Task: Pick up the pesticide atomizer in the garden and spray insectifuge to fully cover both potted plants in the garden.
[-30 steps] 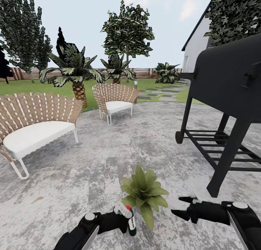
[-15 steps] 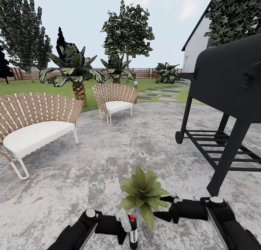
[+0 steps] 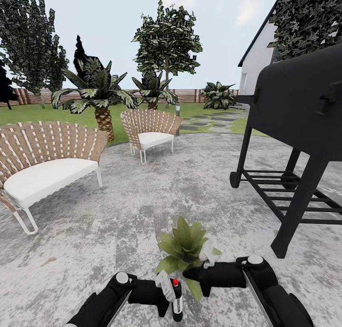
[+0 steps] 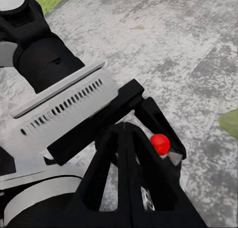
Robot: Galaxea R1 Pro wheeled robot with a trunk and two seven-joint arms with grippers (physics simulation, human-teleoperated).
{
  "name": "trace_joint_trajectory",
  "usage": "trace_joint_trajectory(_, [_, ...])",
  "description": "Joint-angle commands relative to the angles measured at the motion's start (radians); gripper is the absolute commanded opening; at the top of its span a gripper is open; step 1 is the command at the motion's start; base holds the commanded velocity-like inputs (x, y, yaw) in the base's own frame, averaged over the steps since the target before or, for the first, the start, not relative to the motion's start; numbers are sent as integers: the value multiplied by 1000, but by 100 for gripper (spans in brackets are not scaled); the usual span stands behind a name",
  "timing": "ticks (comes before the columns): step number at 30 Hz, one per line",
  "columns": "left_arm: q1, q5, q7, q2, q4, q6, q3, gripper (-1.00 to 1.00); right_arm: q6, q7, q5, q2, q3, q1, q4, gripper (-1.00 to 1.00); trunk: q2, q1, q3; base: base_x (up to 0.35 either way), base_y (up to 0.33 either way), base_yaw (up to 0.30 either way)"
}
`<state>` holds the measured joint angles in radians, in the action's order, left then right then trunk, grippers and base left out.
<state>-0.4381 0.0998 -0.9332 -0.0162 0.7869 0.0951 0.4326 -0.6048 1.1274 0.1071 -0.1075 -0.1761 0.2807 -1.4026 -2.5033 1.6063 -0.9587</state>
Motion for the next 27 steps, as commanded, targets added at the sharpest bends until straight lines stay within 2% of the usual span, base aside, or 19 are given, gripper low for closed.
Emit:
trace_joint_trajectory(1, [0,0,0,-1,0,0,0,-100,0,0,0,0,-11,0,0,-100,0,0,0,0,0,0])
trace_joint_trajectory(4, [-1,0,1,-3,0,0,0,-100,0,-1,0,0,-33,0,1,-100,0,0,0,0,0,0])
trace_joint_trajectory(12, [-2,0,3,-4,0,1,0,-100,0,-1,0,0,-39,0,2,-100,0,0,0,0,0,0])
trace_joint_trajectory(16, [-2,7,79,-6,0,1,4,-100,0,-1,0,0,-39,0,2,-100,0,0,0,0,0,0])
trace_joint_trajectory(23, [-2,9,88,-12,0,-1,8,-100,0,-1,0,0,-39,0,2,-100,0,0,0,0,0,0])
trace_joint_trajectory(27, [-3,9,83,-11,0,-2,48,-100,0,-1,-1,0,-39,0,2,-100,0,0,0,0,0,0])
